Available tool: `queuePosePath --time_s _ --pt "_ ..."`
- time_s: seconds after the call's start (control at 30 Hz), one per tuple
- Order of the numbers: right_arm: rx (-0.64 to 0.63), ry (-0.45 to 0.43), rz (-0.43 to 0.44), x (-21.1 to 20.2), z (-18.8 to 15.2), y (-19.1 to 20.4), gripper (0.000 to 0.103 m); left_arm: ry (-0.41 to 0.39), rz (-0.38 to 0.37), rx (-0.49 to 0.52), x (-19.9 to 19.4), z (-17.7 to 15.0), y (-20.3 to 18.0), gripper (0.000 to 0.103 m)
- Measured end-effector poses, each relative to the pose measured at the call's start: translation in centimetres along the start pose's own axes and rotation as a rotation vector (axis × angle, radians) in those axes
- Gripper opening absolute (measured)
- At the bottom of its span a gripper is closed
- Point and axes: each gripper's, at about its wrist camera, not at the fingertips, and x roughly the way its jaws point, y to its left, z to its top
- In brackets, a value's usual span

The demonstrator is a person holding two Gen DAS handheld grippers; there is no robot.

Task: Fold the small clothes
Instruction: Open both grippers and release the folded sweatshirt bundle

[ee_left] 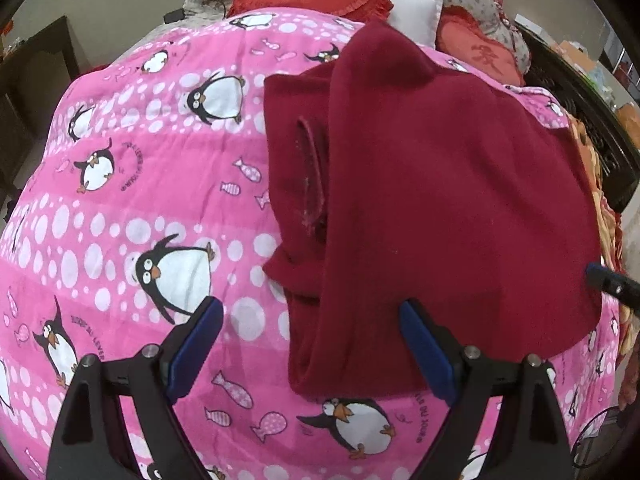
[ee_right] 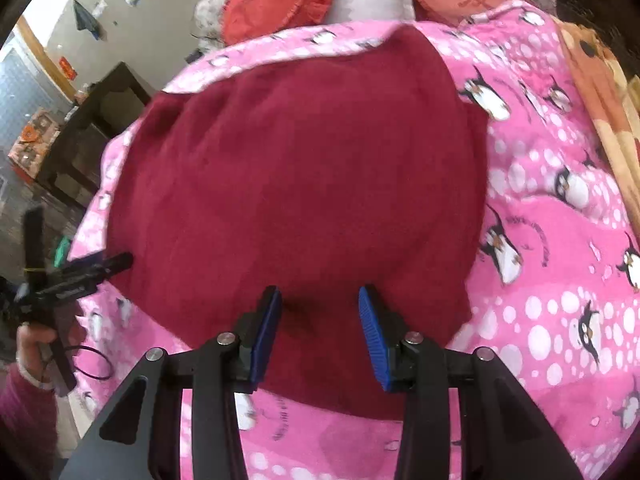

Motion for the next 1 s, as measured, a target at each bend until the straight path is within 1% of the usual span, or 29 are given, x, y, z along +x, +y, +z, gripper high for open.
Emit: queuePosePath --time_s 0.1,0.23,0.33,0.43,0.6,0.67,0.8,0.83,0.9,1.0 --pt "-0.048 -0.029 0.047 0.0 1.6 2.7 0.018 -0.002 0.007 0.008 0.1 -0.1 -0.2 0.092" --pt "-0.108 -0.055 0.109 1.2 3.9 6.3 0.018 0.007 -0.014 -0.009 0.4 -0.1 0.1 0.092" --pt "-0.167 -0.078 0.12 3.0 6.4 10.0 0.018 0.014 -0.032 -0.021 0.8 0.0 0.4 0.092" --pt "-0.184 -0.084 0.141 4.5 8.6 12.3 0.018 0.019 -0.049 -0.03 1.1 -0.1 0.7 0.094" --pt "-0.234 -0.093 0.125 7.8 11.8 16.3 0.018 0.021 -0.072 -0.042 1.5 0.0 1.1 0.096" --pt "-0.244 -0.099 0.108 9.2 13.0 17.6 0.016 0.017 -0.077 -0.045 1.7 0.0 1.1 0.097" --pt "-0.242 -0.093 0.088 12.0 14.8 18.7 0.011 0.011 -0.088 -0.051 2.0 0.2 1.5 0.099" --pt "-0.246 -0.084 0.074 12.8 15.1 19.1 0.011 0.009 -0.094 -0.056 2.0 0.2 1.7 0.099" --pt "-0.245 -0.036 0.039 15.2 15.5 19.6 0.011 0.002 -0.106 -0.066 2.2 0.2 2.0 0.099" --pt "-0.251 -0.054 0.027 16.0 15.6 19.6 0.011 0.001 -0.115 -0.07 2.4 0.3 2.5 0.1"
